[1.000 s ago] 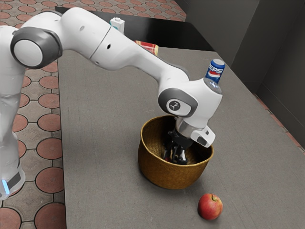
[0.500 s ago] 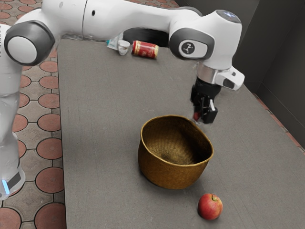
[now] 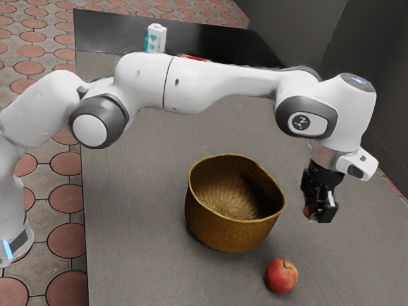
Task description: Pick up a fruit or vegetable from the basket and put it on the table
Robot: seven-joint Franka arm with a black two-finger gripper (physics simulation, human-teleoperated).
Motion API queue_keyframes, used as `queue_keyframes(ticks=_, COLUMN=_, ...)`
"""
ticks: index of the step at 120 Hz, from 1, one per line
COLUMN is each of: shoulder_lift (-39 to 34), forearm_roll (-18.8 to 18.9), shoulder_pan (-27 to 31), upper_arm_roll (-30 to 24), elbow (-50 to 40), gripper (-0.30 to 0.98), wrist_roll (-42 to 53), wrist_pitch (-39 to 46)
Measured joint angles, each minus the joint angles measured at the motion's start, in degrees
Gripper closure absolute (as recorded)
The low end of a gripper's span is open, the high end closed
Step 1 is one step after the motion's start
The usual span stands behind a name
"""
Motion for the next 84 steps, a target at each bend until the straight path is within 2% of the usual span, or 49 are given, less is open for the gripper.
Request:
queue_keyframes(ticks=30, shoulder_lift=4.0, forearm_roll=1.0, shoulder_pan=-1.7, upper_arm_roll=2.1, elbow=0.4, gripper=0.57, wrist_roll=0.2, wrist_pitch=5.0)
queue_keyframes(ticks=38, shoulder_lift=3.8, forearm_roll=0.9, shoulder_pan=-1.3, upper_arm_roll=2.0, elbow=-0.5, gripper=0.48, wrist_roll=0.2, wrist_pitch=6.8)
queue_keyframes(ticks=46, shoulder_lift=3.7, forearm_roll=0.8, shoulder_pan=-1.1, upper_arm_roll=2.0, elbow=-2.1, gripper=0.3, wrist_roll=0.2, wrist_pitch=9.1)
queue_keyframes(ticks=54, shoulder_lift=3.6, forearm_roll=0.8, shoulder_pan=-1.0, upper_arm_roll=2.0, elbow=-2.8, gripper=0.19, wrist_roll=0.2, wrist_pitch=11.1)
queue_keyframes(ticks=62, shoulder_lift=2.6, forearm_roll=1.6, shoulder_pan=-1.0, upper_arm_roll=1.7, elbow=-8.6, gripper=0.12, wrist_roll=0.3, wrist_pitch=14.6)
queue_keyframes(ticks=68, shoulder_lift=-1.2, forearm_roll=2.3, shoulder_pan=-0.5, upper_arm_roll=-0.9, elbow=-16.0, gripper=0.08, wrist_roll=0.3, wrist_pitch=17.3)
queue_keyframes(ticks=75, shoulder_lift=-13.7, forearm_roll=2.8, shoulder_pan=-0.3, upper_arm_roll=-5.7, elbow=-22.3, gripper=0.05, wrist_roll=0.4, wrist_pitch=18.7)
queue_keyframes(ticks=84, shoulder_lift=-27.5, forearm_roll=3.2, shoulder_pan=-1.1, upper_arm_roll=-10.1, elbow=-24.2, gripper=0.03, wrist_roll=0.5, wrist_pitch=18.3)
